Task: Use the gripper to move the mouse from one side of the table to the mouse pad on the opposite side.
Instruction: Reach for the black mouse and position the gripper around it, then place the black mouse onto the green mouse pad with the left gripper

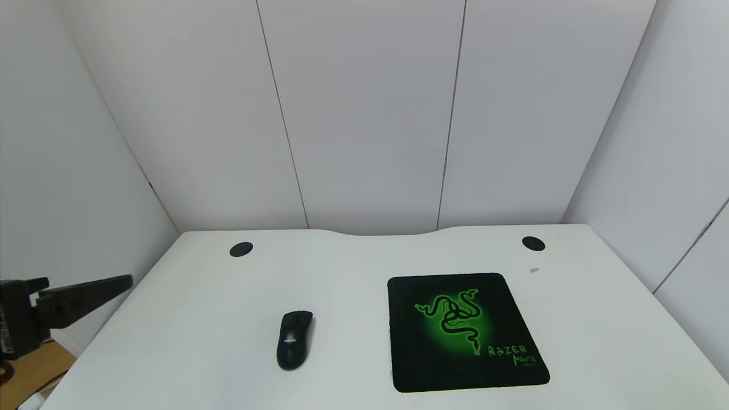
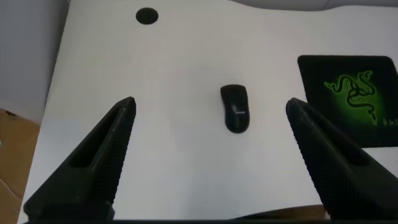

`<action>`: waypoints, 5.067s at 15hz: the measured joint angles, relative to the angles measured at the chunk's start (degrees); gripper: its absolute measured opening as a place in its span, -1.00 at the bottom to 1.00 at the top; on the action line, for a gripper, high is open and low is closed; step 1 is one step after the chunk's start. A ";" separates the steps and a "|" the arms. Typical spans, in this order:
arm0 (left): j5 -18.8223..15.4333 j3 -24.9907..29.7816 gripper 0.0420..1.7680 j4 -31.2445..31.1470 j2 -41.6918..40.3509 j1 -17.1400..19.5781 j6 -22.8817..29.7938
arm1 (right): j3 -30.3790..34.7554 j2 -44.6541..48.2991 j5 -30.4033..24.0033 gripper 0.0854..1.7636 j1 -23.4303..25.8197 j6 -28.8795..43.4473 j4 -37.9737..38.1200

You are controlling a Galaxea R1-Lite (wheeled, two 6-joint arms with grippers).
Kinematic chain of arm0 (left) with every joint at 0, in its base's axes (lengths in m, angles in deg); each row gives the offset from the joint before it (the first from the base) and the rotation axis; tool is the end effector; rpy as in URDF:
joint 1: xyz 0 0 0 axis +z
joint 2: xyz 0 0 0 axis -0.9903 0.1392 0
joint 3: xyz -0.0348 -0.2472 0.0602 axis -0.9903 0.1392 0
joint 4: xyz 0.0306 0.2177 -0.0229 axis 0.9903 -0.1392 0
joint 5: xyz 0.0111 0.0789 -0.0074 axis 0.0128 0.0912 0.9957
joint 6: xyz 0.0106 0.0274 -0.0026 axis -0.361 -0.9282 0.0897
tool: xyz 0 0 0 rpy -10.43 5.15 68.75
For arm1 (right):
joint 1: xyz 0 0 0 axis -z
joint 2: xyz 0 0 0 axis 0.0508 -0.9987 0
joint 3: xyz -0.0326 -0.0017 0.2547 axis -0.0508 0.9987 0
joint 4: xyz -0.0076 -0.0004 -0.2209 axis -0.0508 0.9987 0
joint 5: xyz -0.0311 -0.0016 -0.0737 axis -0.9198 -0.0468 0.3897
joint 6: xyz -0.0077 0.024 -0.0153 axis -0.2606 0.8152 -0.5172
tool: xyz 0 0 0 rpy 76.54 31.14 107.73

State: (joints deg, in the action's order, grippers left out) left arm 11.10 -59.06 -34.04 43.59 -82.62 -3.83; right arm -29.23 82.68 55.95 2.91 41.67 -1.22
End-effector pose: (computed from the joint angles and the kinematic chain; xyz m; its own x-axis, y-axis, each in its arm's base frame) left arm 0.1788 -0.0029 0.2080 0.9135 -0.0464 -0.4042 0.0061 0.9949 -0.1006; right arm 0.0605 -0.0002 0.0759 1.0000 -0.0019 0.0034 0.0018 0.9998 0.0196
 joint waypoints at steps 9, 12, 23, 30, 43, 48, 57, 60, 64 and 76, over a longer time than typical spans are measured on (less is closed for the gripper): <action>-1.78 -15.10 0.94 -14.51 19.24 -5.85 2.27 | 0.00 0.00 0.00 0.94 0.00 0.00 0.00; 1.34 -18.77 0.94 -18.15 26.12 -8.22 7.89 | 0.00 0.00 0.02 0.94 0.00 0.02 0.00; 0.29 -30.89 0.94 -23.74 48.32 -12.93 9.55 | 0.00 0.00 0.02 0.94 0.02 0.02 0.00; 0.35 -35.39 0.94 -23.21 59.26 -13.93 9.94 | 0.00 0.00 0.02 0.94 0.02 0.00 -0.02; 2.41 -34.21 0.94 -19.76 67.61 -16.52 16.59 | 0.00 0.00 0.02 0.94 0.00 0.02 -0.02; 4.14 -34.07 0.94 -17.54 69.44 -16.71 18.18 | 0.00 0.00 0.02 0.94 0.00 0.02 -0.02; 5.27 -34.01 0.32 -17.16 69.88 -17.13 18.94 | 0.00 0.00 0.02 0.94 0.02 0.00 -0.02; 5.24 -33.99 0.02 -17.21 69.88 -17.21 18.94 | 0.00 0.00 0.00 0.94 0.02 0.00 -0.02; 5.29 -33.99 -0.01 -17.19 69.85 -17.37 18.94 | 0.00 0.00 0.05 0.94 0.00 0.02 0.00; 4.80 -46.64 -0.02 -37.94 63.56 -17.31 24.69 | 0.00 0.00 0.02 0.94 0.02 0.02 -0.02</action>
State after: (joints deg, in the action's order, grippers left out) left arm 15.90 -105.70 -71.98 107.15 -99.93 20.85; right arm -29.23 82.68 55.97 2.94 41.69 -1.24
